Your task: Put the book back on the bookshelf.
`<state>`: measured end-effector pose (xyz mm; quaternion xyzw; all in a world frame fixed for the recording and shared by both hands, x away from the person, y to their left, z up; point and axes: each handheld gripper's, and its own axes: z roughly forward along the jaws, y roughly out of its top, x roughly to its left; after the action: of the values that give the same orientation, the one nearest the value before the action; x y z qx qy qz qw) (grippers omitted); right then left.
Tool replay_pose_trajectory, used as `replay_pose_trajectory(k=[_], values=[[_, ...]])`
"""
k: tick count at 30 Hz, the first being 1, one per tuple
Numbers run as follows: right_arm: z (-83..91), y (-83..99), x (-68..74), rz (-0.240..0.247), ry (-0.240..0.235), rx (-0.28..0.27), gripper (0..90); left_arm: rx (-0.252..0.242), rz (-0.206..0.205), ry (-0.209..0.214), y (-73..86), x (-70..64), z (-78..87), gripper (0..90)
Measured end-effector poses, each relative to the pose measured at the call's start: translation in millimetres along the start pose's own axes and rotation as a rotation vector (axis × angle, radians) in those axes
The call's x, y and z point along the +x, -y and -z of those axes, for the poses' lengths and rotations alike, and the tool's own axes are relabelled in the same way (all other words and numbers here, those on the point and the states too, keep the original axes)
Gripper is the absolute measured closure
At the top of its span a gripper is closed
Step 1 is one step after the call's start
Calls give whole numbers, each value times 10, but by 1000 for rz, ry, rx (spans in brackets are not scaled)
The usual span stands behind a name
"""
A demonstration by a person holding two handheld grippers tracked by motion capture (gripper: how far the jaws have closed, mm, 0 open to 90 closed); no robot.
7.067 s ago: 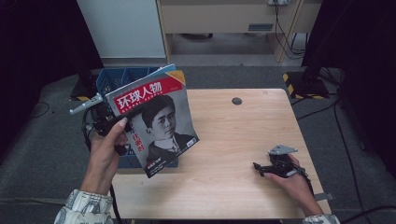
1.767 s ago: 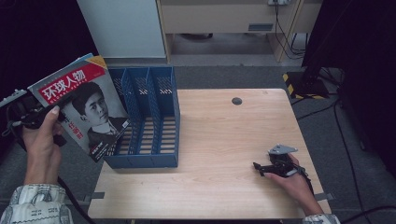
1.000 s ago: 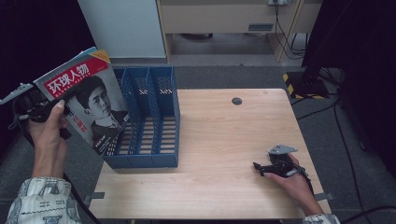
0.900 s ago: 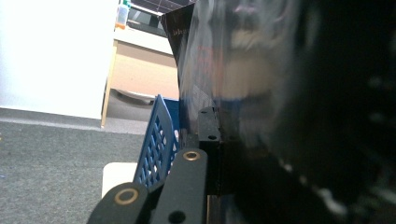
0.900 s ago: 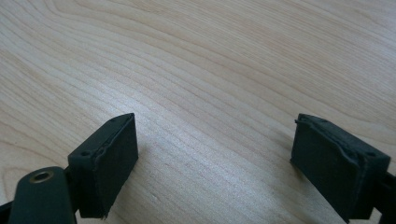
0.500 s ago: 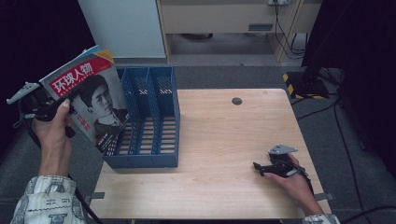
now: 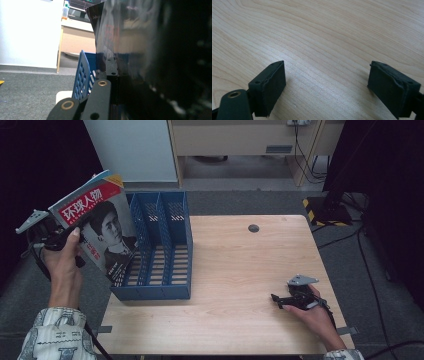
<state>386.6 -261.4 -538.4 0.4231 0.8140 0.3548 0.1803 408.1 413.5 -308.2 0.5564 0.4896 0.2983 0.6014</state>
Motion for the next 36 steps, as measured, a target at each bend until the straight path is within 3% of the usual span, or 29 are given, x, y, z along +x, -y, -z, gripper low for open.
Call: replay_pose_trajectory(k=[6, 22, 36], values=[[0, 0, 0, 0, 1, 0, 149, -28, -8, -3, 71, -7, -38, 866], [1, 0, 0, 0, 0, 0, 150, -25, -11, 1, 191, -45, -142, 866], [1, 1, 2, -1, -1, 0, 150, -25, -15, -2, 411, 8, -169, 866]])
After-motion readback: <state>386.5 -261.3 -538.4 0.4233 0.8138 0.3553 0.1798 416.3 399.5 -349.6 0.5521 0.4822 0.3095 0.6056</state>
